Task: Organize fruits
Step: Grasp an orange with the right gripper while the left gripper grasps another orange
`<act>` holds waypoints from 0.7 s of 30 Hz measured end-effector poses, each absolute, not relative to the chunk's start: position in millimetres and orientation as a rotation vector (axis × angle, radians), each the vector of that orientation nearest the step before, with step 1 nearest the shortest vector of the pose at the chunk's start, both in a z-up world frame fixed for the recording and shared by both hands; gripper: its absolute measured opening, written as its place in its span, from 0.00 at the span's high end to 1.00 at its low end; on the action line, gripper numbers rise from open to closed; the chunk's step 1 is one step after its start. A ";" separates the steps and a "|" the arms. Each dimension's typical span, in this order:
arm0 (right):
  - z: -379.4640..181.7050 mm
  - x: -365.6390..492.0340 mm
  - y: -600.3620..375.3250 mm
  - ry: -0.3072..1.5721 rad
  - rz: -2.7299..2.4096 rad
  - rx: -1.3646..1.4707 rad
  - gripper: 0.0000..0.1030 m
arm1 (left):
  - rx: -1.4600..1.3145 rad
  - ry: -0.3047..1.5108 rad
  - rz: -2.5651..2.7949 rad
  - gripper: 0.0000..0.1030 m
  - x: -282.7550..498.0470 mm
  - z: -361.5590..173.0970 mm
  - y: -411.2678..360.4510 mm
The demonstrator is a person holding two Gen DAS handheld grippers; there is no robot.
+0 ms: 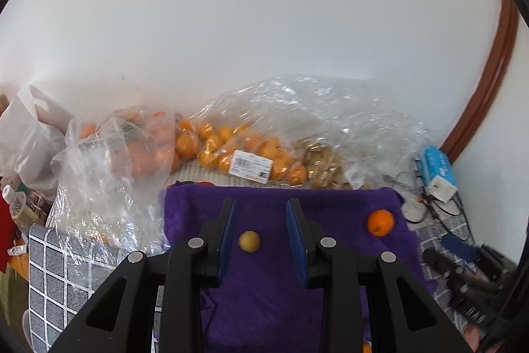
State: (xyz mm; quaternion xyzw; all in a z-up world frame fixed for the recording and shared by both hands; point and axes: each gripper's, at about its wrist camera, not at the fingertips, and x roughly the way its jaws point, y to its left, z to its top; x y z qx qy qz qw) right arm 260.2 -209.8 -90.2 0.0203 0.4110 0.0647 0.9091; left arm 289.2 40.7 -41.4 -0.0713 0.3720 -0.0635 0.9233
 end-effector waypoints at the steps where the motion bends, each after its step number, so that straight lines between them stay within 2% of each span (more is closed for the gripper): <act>1: -91.0 249.4 -209.6 0.844 0.131 0.038 0.51 | -0.145 0.756 -0.129 0.72 285.5 -37.7 38.3; 5: -99.5 208.7 -205.0 0.861 0.138 0.008 0.57 | -0.129 0.727 -0.130 0.72 255.9 -23.6 34.9; 9: -115.6 171.9 -197.5 0.873 0.173 0.008 0.64 | -0.115 0.760 -0.122 0.72 228.2 -34.4 40.0; 21: -185.6 117.3 -153.5 0.972 0.331 0.020 0.64 | -0.124 0.872 -0.057 0.72 133.3 -109.6 80.0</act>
